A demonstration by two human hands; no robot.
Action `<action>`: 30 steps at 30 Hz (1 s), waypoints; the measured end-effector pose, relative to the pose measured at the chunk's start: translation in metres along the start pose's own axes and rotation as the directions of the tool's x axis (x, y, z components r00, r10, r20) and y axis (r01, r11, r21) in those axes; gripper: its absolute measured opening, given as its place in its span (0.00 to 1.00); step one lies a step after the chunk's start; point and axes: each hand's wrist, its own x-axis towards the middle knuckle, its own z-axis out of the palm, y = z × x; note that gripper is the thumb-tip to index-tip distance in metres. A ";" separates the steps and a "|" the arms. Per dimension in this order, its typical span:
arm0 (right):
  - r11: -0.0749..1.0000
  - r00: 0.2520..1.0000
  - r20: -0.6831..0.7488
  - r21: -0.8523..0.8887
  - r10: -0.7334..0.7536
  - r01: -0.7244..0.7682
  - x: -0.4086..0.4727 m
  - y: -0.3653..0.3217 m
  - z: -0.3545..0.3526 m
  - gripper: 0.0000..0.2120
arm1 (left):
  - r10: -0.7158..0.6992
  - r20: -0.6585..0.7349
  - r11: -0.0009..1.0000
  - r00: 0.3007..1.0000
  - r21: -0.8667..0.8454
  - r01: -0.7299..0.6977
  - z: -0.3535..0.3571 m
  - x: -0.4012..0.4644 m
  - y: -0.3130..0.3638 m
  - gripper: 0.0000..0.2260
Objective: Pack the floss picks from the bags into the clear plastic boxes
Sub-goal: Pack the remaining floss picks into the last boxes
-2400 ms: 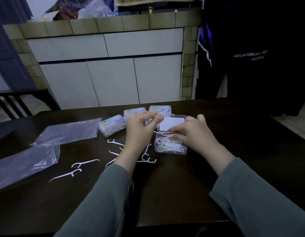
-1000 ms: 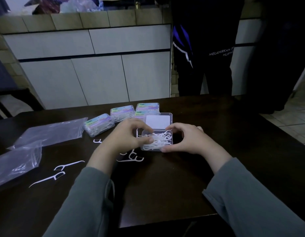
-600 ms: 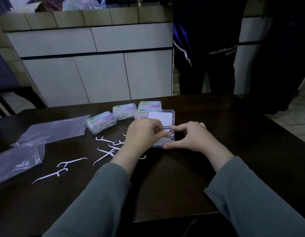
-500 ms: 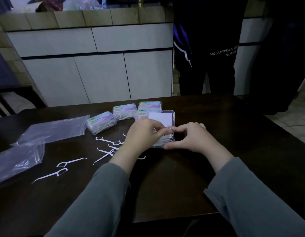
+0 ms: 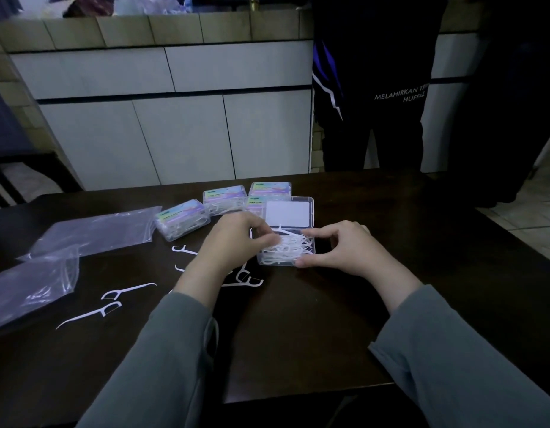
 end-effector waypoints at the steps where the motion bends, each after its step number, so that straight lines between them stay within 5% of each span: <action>1: 1.000 1.000 -0.006 0.008 -0.007 0.007 0.000 0.000 0.000 0.37 | -0.004 0.012 0.999 1.000 -0.033 0.004 0.000 -0.001 0.001 0.04; 6: 0.995 0.998 -0.031 0.076 -0.057 0.059 0.001 0.000 0.002 0.35 | -0.037 -0.037 0.979 0.999 -0.202 0.029 -0.009 -0.001 -0.008 0.04; 10: 0.991 0.997 -0.036 0.112 -0.071 0.075 0.001 0.002 0.002 0.38 | 0.010 0.119 0.991 0.993 -0.137 0.007 -0.012 -0.005 -0.009 0.04; 18: 0.986 0.996 -0.038 0.144 -0.082 0.087 0.003 0.004 0.004 0.38 | 0.151 -0.051 0.986 0.987 -0.064 -0.155 0.000 0.000 0.005 0.03; 23: 0.983 0.994 -0.048 0.150 -0.102 0.108 0.004 0.006 0.005 0.37 | 0.296 0.000 0.953 0.955 0.064 -0.296 0.020 0.004 0.017 0.06; 30: 0.985 0.996 -0.032 0.149 -0.079 0.083 0.005 0.006 0.006 0.39 | 0.177 -0.062 0.982 0.982 0.085 -0.171 0.010 0.007 0.005 0.13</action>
